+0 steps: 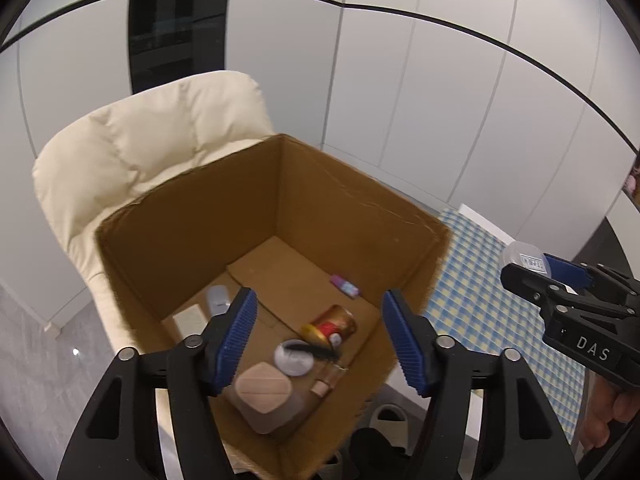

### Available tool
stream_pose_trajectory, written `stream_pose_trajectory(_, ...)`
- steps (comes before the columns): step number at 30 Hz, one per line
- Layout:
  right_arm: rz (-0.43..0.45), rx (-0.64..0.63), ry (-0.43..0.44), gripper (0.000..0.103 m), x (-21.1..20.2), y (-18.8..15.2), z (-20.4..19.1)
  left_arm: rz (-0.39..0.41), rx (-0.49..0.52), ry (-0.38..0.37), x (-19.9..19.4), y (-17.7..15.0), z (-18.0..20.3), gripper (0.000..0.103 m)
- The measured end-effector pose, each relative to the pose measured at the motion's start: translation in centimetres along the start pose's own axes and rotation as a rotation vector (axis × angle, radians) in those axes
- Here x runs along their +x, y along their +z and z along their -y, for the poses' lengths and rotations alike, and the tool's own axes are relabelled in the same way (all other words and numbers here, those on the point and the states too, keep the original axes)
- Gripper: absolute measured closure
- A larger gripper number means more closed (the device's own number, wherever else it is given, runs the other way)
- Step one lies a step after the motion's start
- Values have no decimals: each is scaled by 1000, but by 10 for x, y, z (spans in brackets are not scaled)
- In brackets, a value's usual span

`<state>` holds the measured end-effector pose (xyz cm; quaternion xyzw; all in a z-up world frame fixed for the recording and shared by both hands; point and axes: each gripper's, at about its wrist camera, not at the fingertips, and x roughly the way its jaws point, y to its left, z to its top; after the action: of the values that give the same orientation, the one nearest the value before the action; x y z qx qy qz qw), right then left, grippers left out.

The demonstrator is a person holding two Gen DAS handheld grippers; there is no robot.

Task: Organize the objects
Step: 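Lower the black compact into the box and open the left tool, then lower the labeled clear case into the box and open the right tool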

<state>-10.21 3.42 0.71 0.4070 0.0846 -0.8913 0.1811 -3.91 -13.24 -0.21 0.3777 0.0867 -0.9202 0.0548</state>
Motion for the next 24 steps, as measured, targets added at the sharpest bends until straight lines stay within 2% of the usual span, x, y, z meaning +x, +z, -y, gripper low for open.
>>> stream_pose_trajectory(3,0,-10,10,43,2,3,-8,2,-20,33,-2,-1,-10,21)
stream_pose_trajectory(5,1,-16,18,43,3,5,-14,17,-37,70,-5,-1,-18,5)
stream_pose_trajectory(6,0,-21,21,43,4,5,-17,31,-46,91,-7,-1,-21,2)
stream_pose_trajectory(9,-1,-35,31,43,5,5,-25,57,-53,115,-13,0,-31,0)
stream_pose_trajectory(24,-13,-98,96,43,17,16,-72,41,-106,157,-19,-2,-70,0)
